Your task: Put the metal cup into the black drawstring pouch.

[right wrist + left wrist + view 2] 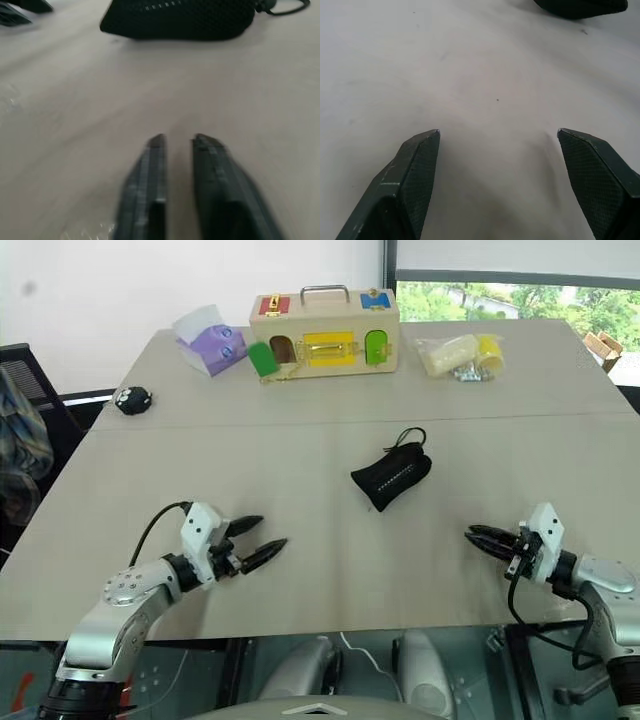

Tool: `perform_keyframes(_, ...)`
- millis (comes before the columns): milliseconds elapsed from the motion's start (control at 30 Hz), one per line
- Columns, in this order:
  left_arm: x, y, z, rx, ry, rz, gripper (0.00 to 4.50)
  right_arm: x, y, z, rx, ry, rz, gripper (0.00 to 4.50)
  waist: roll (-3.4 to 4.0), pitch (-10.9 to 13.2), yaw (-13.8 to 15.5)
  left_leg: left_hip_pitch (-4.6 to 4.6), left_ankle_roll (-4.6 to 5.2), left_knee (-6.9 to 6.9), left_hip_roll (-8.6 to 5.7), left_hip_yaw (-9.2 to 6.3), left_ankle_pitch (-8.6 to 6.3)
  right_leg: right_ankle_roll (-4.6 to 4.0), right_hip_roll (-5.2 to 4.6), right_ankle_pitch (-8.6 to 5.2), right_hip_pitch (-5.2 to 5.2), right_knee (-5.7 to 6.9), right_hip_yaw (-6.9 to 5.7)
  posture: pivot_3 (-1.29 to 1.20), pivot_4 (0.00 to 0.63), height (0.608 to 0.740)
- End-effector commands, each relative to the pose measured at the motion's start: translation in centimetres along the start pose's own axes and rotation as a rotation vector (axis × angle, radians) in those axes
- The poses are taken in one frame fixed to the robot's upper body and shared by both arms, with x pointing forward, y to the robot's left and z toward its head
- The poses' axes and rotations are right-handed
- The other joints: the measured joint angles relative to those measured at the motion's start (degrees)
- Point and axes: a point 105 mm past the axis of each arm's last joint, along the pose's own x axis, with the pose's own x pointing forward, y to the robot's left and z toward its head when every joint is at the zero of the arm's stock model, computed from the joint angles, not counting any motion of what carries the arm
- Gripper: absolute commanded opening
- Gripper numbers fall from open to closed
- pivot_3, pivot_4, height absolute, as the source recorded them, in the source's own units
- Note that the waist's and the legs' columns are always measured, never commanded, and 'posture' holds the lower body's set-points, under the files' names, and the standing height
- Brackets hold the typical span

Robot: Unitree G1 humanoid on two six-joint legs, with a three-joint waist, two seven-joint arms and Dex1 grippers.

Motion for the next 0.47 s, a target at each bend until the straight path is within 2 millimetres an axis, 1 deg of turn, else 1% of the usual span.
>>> perform_keyframes(33, -0.38, -0.27, 1.60, 0.038, -0.057, 0.010, 3.91, -0.60, -0.54, 0.62, -0.035, -0.029, -0.023, 2.91, 0.00, 0.00, 0.43, -0.03, -0.01, 0.00, 0.00, 0.00, 0.00, 0.00, -0.01, 0.00, -0.01, -0.05, 0.00, 0.00, 0.150, 0.710)
perform_keyframes(67, -0.40, -0.42, 1.58, 0.039, -0.056, 0.006, 3.91, -0.63, -0.58, 0.35, -0.041, -0.016, -0.031, 3.22, 0.01, 0.00, 0.56, -0.04, -0.01, -0.01, 0.00, -0.01, -0.01, 0.00, -0.02, 0.00, -0.01, -0.07, 0.00, 0.00, 0.150, 0.710)
perform_keyframes(133, -0.39, -0.51, 1.58, 0.038, -0.055, 0.003, 3.91, -0.62, -0.50, 0.09, -0.040, -0.002, -0.028, 4.15, 0.01, 0.00, 0.66, -0.07, -0.01, -0.02, 0.00, -0.02, -0.02, 0.00, -0.05, 0.00, -0.02, -0.12, -0.01, 0.00, 0.150, 0.710)
perform_keyframes(167, -0.40, -0.51, 1.58, 0.038, -0.055, 0.003, 3.91, -0.61, -0.47, 0.07, -0.038, -0.001, -0.025, 4.48, 0.01, 0.00, 0.70, -0.08, -0.01, -0.02, -0.01, -0.02, -0.02, -0.01, -0.05, 0.00, -0.02, -0.13, -0.01, 0.00, 0.150, 0.710)
perform_keyframes(467, -0.32, -0.46, 1.78, 0.069, -0.051, -0.016, 3.91, -0.40, -0.57, 0.19, -0.051, -0.012, -0.043, 4.48, 0.01, 0.00, 0.71, -0.08, 0.00, -0.02, -0.01, -0.05, -0.02, -0.01, -0.06, -0.01, -0.01, -0.13, -0.05, 0.00, 0.150, 0.710)
